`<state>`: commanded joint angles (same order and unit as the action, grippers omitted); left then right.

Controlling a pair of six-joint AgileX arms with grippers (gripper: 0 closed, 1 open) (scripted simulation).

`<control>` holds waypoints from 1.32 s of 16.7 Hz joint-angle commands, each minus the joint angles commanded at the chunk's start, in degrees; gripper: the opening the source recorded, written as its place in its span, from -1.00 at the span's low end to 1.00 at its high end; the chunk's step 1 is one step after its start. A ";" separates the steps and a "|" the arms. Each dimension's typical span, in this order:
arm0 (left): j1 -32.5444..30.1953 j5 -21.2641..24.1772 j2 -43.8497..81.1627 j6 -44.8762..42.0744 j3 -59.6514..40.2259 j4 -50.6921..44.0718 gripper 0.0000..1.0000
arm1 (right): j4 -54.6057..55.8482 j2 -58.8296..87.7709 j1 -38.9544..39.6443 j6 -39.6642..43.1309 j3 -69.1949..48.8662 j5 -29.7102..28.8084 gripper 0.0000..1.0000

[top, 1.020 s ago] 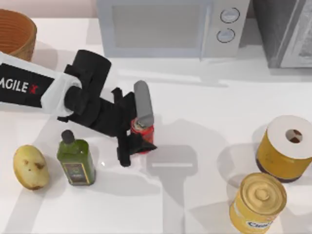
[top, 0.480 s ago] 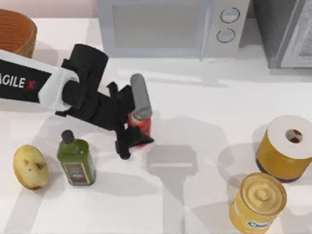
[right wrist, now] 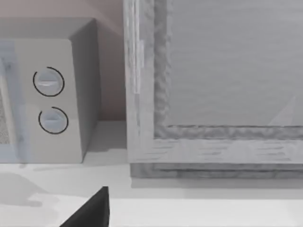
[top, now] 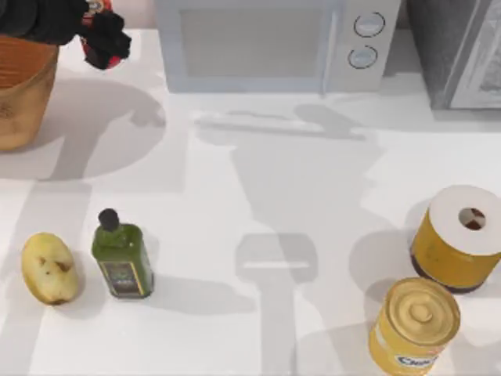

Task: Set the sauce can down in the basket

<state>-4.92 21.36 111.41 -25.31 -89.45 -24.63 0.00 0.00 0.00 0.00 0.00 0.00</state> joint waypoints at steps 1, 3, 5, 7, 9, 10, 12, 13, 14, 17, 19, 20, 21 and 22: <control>2.66 -1.79 -0.63 2.98 -4.12 -3.34 -1.00 | 0.00 0.00 0.00 0.00 0.00 0.00 1.00; 7.80 -5.17 -1.63 7.76 -11.14 -10.38 -1.00 | 0.00 0.00 0.00 0.00 0.00 0.00 1.00; 12.49 -8.17 -2.61 11.01 -16.14 -16.92 -1.00 | 0.00 0.00 0.00 0.00 0.00 0.00 1.00; 16.21 -10.49 -3.65 13.19 -19.05 -21.44 -1.00 | 0.00 0.00 0.00 0.00 0.00 0.00 1.00; 18.16 -11.64 -4.27 14.26 -20.06 -23.52 -1.00 | 0.00 0.00 0.00 0.00 0.00 0.00 1.00; 18.31 -11.73 -4.32 14.35 -20.11 -23.68 -1.00 | 0.00 0.00 0.00 0.00 0.00 0.00 1.00; 18.31 -11.73 -4.32 14.35 -20.11 -23.68 -1.00 | 0.00 0.00 0.00 0.00 0.00 0.00 1.00; 18.12 -11.71 -4.11 14.13 -20.04 -23.52 -1.00 | 0.00 0.00 0.00 0.00 0.00 0.00 1.00; 18.11 -11.74 -4.03 14.15 -19.93 -23.35 -1.00 | 0.00 0.00 0.00 0.00 0.00 0.00 1.00; 17.92 -11.89 -2.69 14.41 -18.80 -20.65 -1.00 | 0.00 0.00 0.00 0.00 0.00 0.00 1.00; 17.75 -12.03 -1.70 14.50 -18.02 -18.89 -1.00 | 0.00 0.00 0.00 0.00 0.00 0.00 1.00; 17.70 -12.07 -1.23 14.62 -17.66 -17.98 -1.00 | 0.00 0.00 0.00 0.00 0.00 0.00 1.00; 17.62 -12.09 -0.73 14.72 -17.27 -17.08 -1.00 | 0.00 0.00 0.00 0.00 0.00 0.00 1.00; 17.53 -12.13 -0.22 14.79 -16.86 -16.32 -1.00 | 0.00 0.00 0.00 0.00 0.00 0.00 1.00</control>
<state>12.61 9.23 111.18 -10.52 -106.30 -40.96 0.00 0.00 0.00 0.00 0.00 0.00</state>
